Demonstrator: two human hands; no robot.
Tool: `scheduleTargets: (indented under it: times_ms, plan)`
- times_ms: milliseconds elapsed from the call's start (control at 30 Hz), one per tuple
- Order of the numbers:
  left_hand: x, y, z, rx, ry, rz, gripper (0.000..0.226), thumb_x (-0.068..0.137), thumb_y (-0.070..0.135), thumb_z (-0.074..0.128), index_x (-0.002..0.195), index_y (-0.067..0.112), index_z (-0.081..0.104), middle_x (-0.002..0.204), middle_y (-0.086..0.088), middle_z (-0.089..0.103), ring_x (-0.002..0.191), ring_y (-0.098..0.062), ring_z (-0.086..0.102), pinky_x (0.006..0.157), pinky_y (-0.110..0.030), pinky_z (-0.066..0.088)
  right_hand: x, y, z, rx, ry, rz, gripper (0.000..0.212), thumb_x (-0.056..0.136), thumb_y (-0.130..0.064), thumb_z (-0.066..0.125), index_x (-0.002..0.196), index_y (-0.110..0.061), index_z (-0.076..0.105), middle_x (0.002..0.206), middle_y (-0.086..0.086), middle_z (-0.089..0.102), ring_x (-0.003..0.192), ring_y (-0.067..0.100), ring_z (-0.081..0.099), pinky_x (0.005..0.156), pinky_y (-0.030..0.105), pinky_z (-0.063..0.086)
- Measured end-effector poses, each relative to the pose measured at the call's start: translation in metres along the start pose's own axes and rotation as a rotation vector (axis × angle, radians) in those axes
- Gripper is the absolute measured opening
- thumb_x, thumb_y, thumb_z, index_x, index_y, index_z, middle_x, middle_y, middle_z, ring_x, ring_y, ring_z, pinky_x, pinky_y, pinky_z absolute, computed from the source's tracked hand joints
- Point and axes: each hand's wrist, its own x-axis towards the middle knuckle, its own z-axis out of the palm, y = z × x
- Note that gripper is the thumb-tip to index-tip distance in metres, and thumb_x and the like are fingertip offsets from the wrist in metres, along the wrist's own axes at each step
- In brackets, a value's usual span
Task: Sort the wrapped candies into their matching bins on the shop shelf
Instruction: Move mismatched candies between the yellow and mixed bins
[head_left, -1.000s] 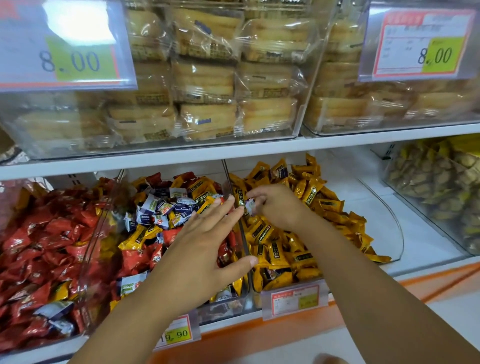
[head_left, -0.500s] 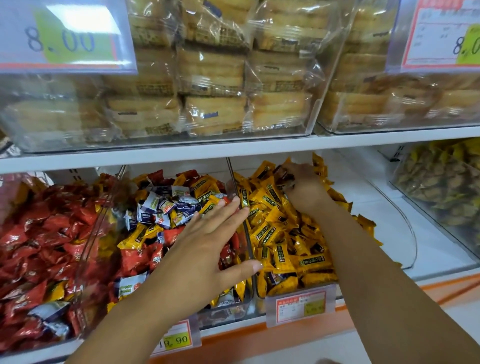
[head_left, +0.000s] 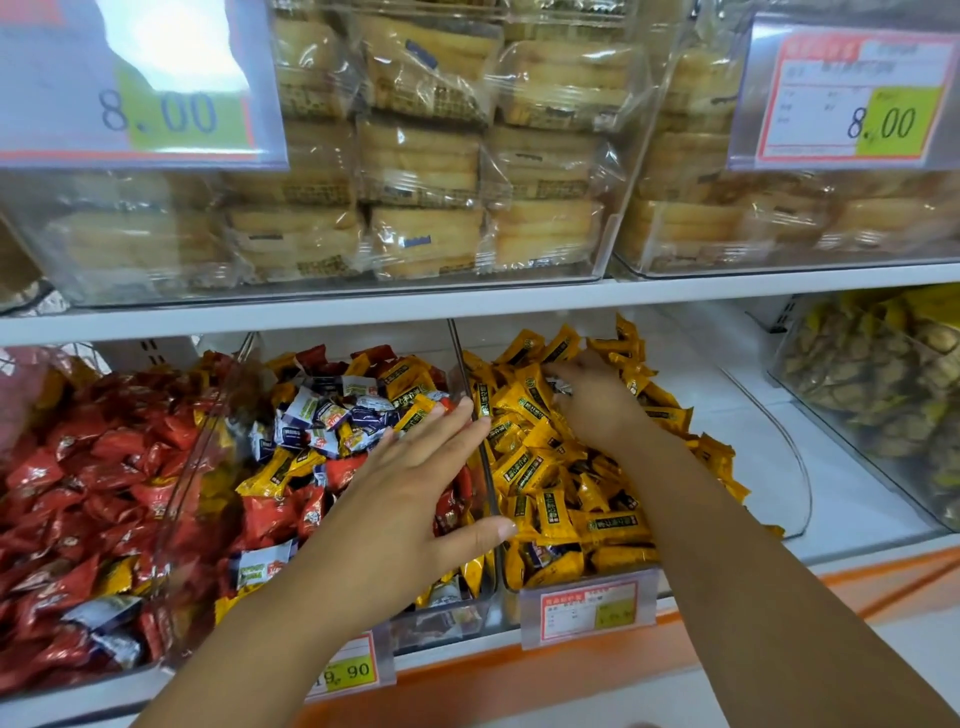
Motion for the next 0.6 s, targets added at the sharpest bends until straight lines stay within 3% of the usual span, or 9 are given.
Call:
scheduleTargets:
  times_ms: [100,200,333,500,600]
  plan:
    - [0.0,0.0,0.0,-0.006,-0.009,-0.007,0.083,0.066,0.088,0.019,0.139,0.059,-0.005,0.146,0.04,-0.021,0.133,0.016,-0.024,0.111,-0.021,-0.015,-0.001,0.0,-0.003,0.106,0.084,0.029,0.029,0.094,-0.008,0.055,0.121,-0.011,0.064,0.134,0.014,0.048,0.116,0.026,0.053,0.089,0.023,0.04]
    - [0.0,0.0,-0.001,0.016,-0.016,-0.006,0.086,0.065,0.089,0.017,0.141,0.058,-0.007,0.145,0.04,-0.024,0.133,0.017,-0.026,0.108,-0.018,-0.016,-0.002,0.004,-0.013,0.269,0.196,0.123,0.022,0.097,-0.013,0.052,0.11,-0.005,0.068,0.121,0.013,0.061,0.101,0.021,0.057,0.068,0.014,0.032]
    - [0.001,0.0,-0.003,0.012,-0.023,-0.005,0.087,0.064,0.089,0.017,0.142,0.057,-0.007,0.145,0.04,-0.025,0.132,0.017,-0.027,0.108,-0.017,-0.017,0.0,0.017,-0.029,0.228,0.101,0.215,0.024,0.098,-0.017,0.051,0.113,-0.007,0.067,0.123,0.009,0.062,0.113,0.023,0.053,0.074,0.019,0.033]
    - [0.001,0.0,-0.003,0.013,-0.021,0.002,0.087,0.064,0.088,0.016,0.142,0.057,-0.007,0.143,0.041,-0.026,0.131,0.018,-0.028,0.105,-0.014,-0.018,-0.006,0.017,-0.022,0.023,-0.165,0.088,0.018,0.091,-0.013,0.059,0.105,-0.021,0.067,0.118,0.013,0.061,0.112,0.029,0.055,0.076,0.024,0.037]
    - [0.0,0.0,-0.003,0.019,-0.019,0.004,0.088,0.065,0.088,0.016,0.142,0.056,-0.009,0.144,0.04,-0.026,0.131,0.017,-0.028,0.105,-0.015,-0.018,-0.005,0.014,-0.017,-0.002,-0.16,0.071,0.049,0.087,-0.009,0.061,0.134,-0.02,0.053,0.131,0.011,0.054,0.117,0.027,0.053,0.087,0.026,0.042]
